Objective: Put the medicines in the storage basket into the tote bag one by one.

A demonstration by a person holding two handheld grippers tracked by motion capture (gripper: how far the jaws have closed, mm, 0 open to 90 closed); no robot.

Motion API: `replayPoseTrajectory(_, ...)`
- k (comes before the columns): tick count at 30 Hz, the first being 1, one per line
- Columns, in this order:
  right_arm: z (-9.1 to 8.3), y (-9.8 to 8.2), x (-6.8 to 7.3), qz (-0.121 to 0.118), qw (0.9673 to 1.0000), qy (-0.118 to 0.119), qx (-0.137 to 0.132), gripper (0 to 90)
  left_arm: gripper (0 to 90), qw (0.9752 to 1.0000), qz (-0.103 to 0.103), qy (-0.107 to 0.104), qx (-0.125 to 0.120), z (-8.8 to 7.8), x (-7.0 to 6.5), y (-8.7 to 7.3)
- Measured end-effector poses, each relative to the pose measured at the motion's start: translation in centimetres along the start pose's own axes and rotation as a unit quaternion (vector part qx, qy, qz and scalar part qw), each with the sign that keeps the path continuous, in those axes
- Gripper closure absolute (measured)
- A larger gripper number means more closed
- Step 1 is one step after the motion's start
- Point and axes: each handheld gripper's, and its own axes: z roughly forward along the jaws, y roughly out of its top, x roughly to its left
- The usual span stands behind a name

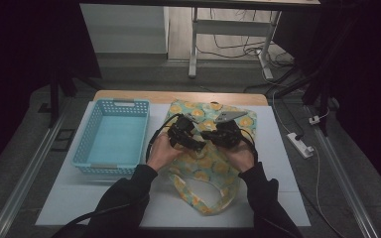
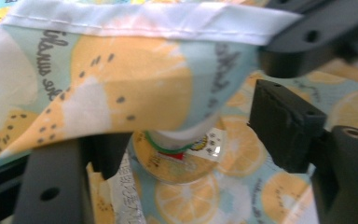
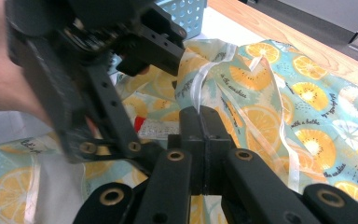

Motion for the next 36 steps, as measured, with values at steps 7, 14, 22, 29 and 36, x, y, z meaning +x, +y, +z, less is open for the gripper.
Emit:
replayPoseTrajectory(7, 0.0, 0.0, 0.1, -0.002, 1.0000, 0.001, 0.001, 89.8, 23.6, 0.9998, -0.006, -0.021, -0.006, -1.1, -0.1, -0.9)
replayPoseTrajectory(14, 0.1, 0.1, 0.2, -0.004, 1.0000, 0.002, 0.002, 89.8, 17.3, 0.9992, -0.011, -0.035, -0.015, -2.1, -0.8, -1.4)
replayPoseTrajectory(22, 0.1, 0.1, 0.4, -0.006, 1.0000, 0.004, 0.001, 89.8, 4.1, 0.9968, -0.003, -0.076, -0.024, -2.8, -1.9, -2.1)
replayPoseTrajectory(29, 0.2, 0.1, 0.6, -0.007, 1.0000, 0.005, 0.003, 89.8, 0.0, 0.9945, 0.002, -0.094, -0.048, -3.5, -2.5, -3.2)
replayPoseTrajectory(36, 0.3, 0.0, 0.6, -0.007, 0.9999, 0.007, 0.006, 89.8, 0.0, 0.9923, 0.022, -0.108, -0.056, -4.0, -3.0, -4.5)
